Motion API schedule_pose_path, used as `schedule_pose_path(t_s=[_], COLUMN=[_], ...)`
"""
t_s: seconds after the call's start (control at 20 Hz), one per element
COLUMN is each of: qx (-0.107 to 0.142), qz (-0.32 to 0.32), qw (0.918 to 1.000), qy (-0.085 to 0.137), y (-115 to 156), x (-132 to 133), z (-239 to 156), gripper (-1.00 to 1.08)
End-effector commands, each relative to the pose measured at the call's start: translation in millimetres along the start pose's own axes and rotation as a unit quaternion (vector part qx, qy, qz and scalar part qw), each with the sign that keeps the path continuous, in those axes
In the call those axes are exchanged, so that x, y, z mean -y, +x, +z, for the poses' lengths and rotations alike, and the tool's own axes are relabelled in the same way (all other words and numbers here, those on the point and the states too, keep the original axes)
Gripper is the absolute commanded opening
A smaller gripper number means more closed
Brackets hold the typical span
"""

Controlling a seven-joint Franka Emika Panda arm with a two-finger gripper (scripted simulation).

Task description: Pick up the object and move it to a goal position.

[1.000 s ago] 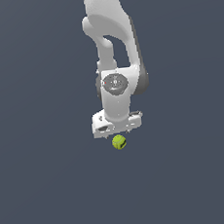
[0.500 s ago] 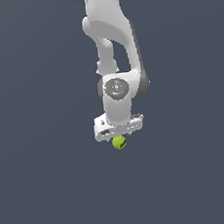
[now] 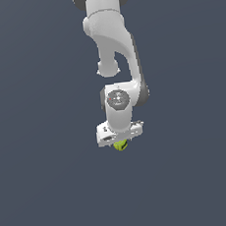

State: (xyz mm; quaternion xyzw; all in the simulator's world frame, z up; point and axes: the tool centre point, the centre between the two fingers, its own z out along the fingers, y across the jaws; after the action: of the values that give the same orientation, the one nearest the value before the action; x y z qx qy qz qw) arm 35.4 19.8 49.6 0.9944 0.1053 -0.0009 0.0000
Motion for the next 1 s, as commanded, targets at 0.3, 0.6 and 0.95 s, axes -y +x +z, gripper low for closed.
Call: schedule_pose_path(t_s=[0.3,0.6,0.95], qx=[-0.001,-0.001,-0.001], qz=[0.0,0.0,0.0], qw=[1.0,1.0,1.0], qy=[0.0,0.0,0.0], y=[1.7,1.7,-1.6], x=[-0.4,-0.4,-1.8], z=[8.6,8.6,3.4], gripper=[-1.0,-1.0,-1.0])
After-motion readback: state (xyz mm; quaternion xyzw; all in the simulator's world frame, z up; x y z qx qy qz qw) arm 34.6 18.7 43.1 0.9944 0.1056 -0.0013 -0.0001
